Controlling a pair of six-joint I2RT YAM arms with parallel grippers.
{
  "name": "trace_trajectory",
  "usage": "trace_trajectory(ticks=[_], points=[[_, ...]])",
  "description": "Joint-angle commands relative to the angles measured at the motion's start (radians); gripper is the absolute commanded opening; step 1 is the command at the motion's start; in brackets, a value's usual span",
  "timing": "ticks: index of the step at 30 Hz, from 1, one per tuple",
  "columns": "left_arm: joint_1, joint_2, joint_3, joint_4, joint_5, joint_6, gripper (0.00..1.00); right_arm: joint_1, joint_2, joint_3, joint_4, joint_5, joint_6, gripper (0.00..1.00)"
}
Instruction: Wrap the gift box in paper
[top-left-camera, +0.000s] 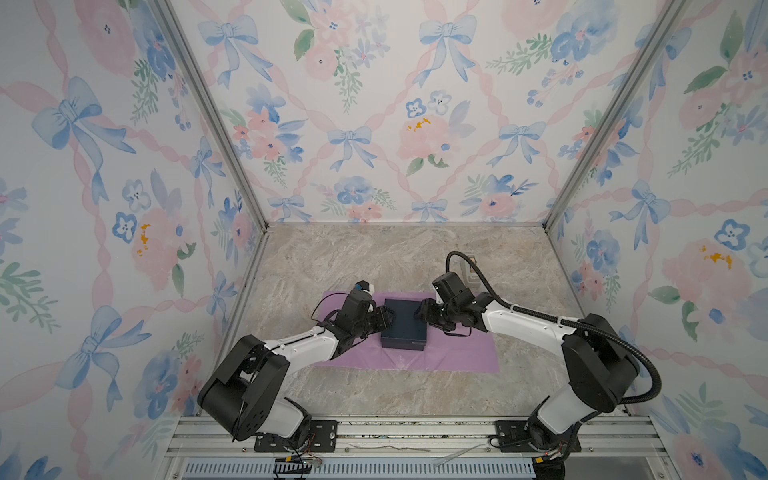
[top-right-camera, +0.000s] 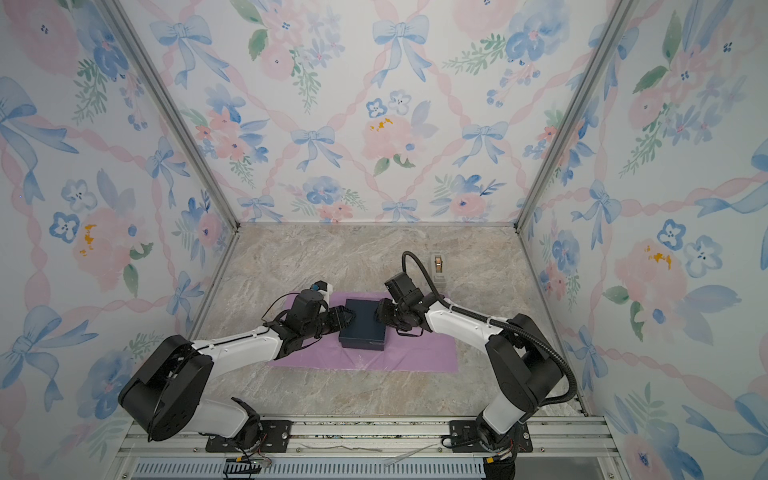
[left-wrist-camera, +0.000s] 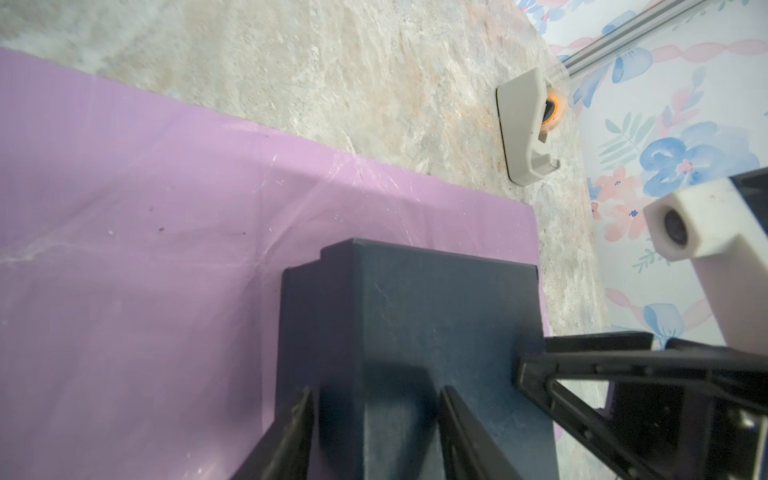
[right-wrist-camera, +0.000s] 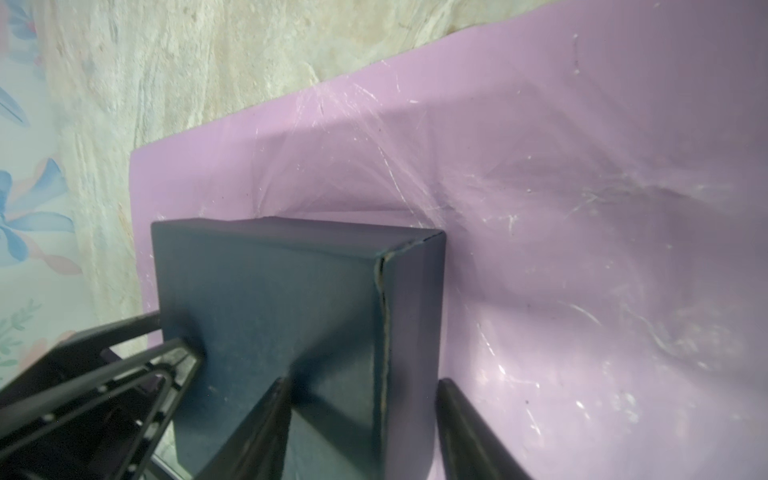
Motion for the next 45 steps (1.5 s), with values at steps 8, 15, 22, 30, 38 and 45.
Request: trace_trajectory(ticks=[8, 15, 22, 30, 38, 45], points=[[0.001, -0.179, 0.124, -0.249, -0.055, 0.097, 0.6, -0.106, -0.312, -0.018, -0.164, -0.04, -0.085, 0.75], [-0.084, -0.165, 0.194, -0.245, 0.088, 0.188, 0.54, -0.399, -0.542, -0.245, -0.29, -0.23, -0.158, 0.74], [-0.159, -0.023, 0.194, -0.209, 0.12, 0.205, 0.51, -0.704, -0.614, -0.407, -0.44, -0.336, -0.296, 0.75], [-0.161, 0.04, 0.111, -0.167, 0.108, 0.202, 0.5, -0.751, -0.528, -0.451, -0.429, -0.277, -0.369, 0.75], [-0.163, 0.043, 0.093, -0.142, 0.105, 0.188, 0.5, -0.678, -0.465, -0.493, -0.395, -0.254, -0.306, 0.75], [-0.161, 0.051, 0.094, -0.13, 0.111, 0.186, 0.5, -0.661, -0.43, -0.565, -0.213, -0.342, -0.263, 0.76]])
